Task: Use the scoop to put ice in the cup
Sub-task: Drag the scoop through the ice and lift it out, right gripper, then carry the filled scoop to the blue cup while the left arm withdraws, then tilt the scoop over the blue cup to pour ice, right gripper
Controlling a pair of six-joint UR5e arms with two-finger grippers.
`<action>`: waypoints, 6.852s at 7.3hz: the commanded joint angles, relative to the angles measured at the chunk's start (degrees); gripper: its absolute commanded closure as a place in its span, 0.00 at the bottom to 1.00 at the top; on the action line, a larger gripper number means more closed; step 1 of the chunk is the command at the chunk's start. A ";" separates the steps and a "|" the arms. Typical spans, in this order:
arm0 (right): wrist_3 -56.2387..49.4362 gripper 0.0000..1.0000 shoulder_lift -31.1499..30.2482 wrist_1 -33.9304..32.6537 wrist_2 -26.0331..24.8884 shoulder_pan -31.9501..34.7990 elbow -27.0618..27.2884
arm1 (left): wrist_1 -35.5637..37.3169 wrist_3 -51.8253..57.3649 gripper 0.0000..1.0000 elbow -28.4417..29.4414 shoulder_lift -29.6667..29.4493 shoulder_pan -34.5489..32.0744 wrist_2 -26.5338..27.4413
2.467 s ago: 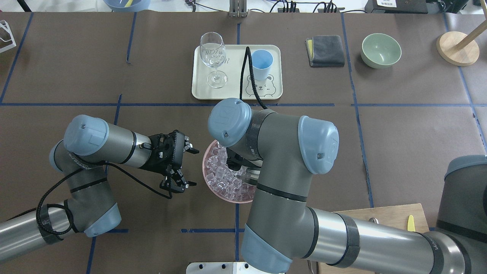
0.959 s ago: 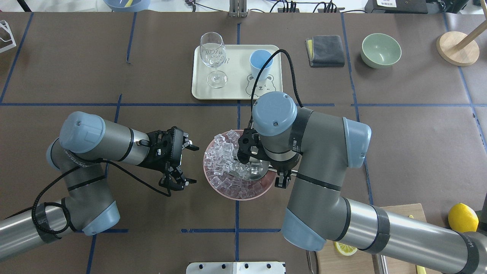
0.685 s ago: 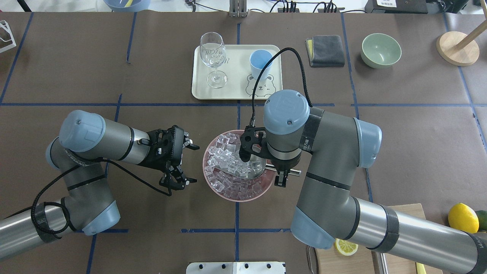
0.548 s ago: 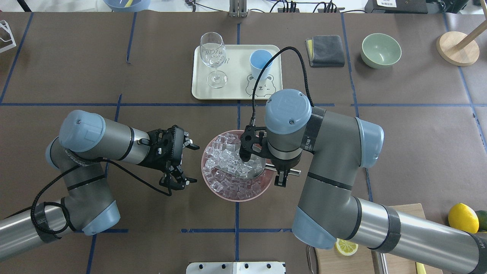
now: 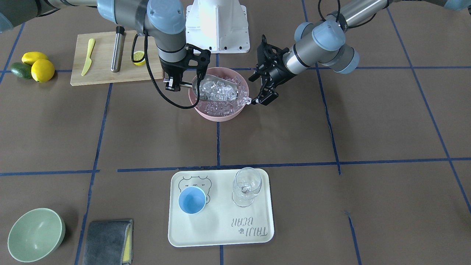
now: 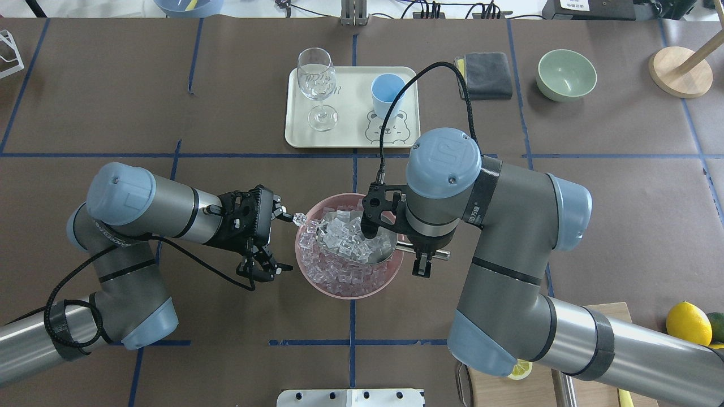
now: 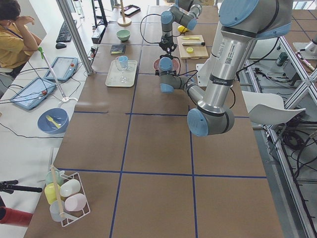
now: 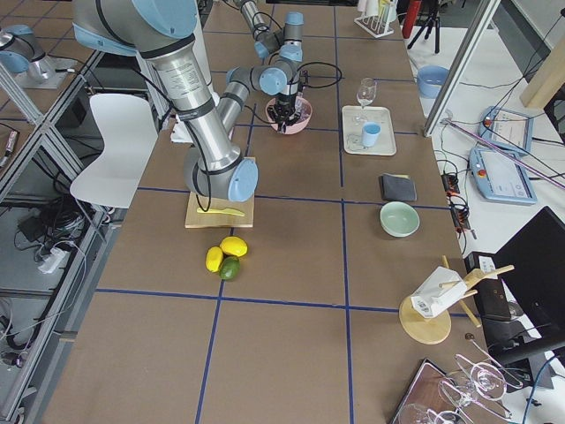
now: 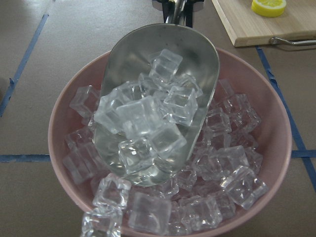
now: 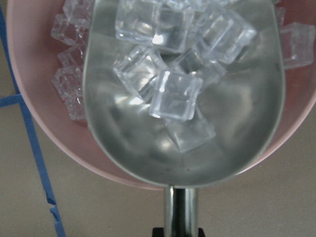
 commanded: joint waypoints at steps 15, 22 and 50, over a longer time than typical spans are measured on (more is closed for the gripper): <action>20.16 1.00 -5.66 -0.24 0.16 5.37 12.37 | 5.80 0.09 0.00 -4.47 -1.24 -5.80 -7.29; 32.53 1.00 -3.13 -4.73 6.31 14.52 4.58 | 9.11 0.97 0.00 -3.67 3.50 -15.48 -12.30; 14.18 1.00 24.90 -20.34 12.38 21.20 -33.65 | 35.51 14.77 0.00 -1.92 16.95 -39.75 -8.09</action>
